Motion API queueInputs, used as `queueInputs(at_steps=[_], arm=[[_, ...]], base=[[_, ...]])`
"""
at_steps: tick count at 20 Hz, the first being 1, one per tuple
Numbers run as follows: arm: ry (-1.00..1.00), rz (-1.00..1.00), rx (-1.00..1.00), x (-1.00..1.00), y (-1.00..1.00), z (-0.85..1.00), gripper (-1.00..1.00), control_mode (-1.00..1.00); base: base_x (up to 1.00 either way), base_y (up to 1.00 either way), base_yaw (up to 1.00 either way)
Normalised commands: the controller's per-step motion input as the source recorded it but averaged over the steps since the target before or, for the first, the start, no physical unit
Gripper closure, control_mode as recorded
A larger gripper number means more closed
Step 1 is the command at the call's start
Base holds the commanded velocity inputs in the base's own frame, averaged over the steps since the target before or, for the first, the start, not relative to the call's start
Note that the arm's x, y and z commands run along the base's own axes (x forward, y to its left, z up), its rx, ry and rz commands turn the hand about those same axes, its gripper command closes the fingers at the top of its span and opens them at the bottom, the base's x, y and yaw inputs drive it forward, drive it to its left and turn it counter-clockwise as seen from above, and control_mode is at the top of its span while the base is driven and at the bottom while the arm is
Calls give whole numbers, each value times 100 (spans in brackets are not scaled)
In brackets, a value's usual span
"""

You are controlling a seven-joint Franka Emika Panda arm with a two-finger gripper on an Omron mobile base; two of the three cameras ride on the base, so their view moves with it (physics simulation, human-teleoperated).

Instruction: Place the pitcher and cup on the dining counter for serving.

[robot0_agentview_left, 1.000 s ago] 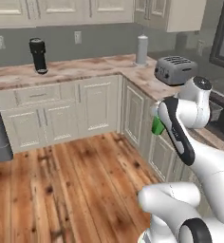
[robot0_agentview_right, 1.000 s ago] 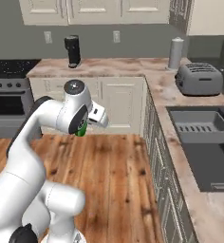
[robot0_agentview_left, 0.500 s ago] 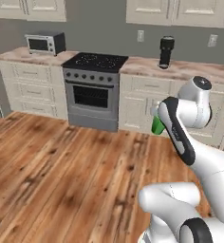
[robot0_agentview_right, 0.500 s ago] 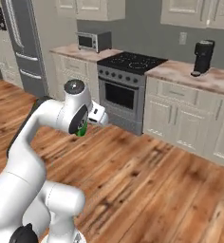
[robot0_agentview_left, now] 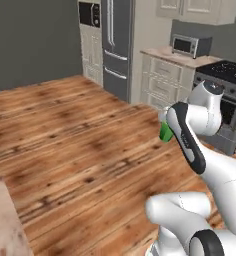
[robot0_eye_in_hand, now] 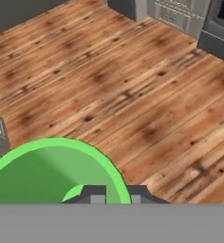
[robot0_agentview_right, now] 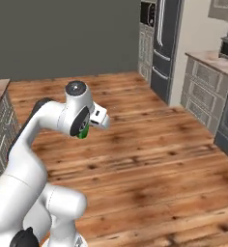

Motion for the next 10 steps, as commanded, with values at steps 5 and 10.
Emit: queueInputs(at_steps=[5,10], arm=[[0,0,0,0,0,0,100,100],[0,0,0,0,0,0,100,100]], base=[[0,0,100],[0,0,100]])
